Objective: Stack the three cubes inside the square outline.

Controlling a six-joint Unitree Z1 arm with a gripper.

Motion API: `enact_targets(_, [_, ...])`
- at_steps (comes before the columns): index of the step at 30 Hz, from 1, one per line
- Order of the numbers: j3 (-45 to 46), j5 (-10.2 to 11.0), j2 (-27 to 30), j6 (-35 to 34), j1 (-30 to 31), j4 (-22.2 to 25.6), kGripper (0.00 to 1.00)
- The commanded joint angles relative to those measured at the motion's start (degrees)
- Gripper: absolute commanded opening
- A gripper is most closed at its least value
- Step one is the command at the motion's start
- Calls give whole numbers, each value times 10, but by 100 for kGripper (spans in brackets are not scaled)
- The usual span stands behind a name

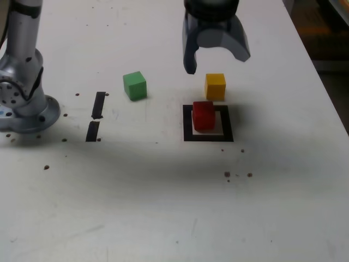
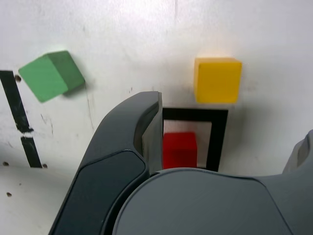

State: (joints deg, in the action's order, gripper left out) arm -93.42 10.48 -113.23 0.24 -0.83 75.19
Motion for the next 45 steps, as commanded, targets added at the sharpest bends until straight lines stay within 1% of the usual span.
enact_targets(1, [-1, 2, -16, 5, -6, -3, 99])
enact_targets(6, [6, 9, -62, 12, -16, -30, 96])
enact_targets(11, [14, 12, -82, 9, -18, -49, 87])
enact_targets(16, [22, 13, -91, 3, -24, -53, 72])
enact_targets(20, [23, 17, -97, 2, -28, -61, 60])
enact_targets(26, [24, 25, -97, 6, -31, -77, 35])
enact_targets(29, [24, 25, -94, 7, -31, -80, 28])
enact_targets(31, [22, 25, -87, 6, -31, -72, 25])
enact_targets(33, [17, 25, -75, 2, -31, -52, 24])
enact_targets(36, [6, 25, -46, -10, -24, -6, 24])
enact_targets(39, [-4, 18, -10, -24, -8, 36, 24])
enact_targets(41, [-6, 6, 10, -32, 6, 53, 24])
enact_targets(45, [-7, -29, 31, -56, 37, 62, 24])
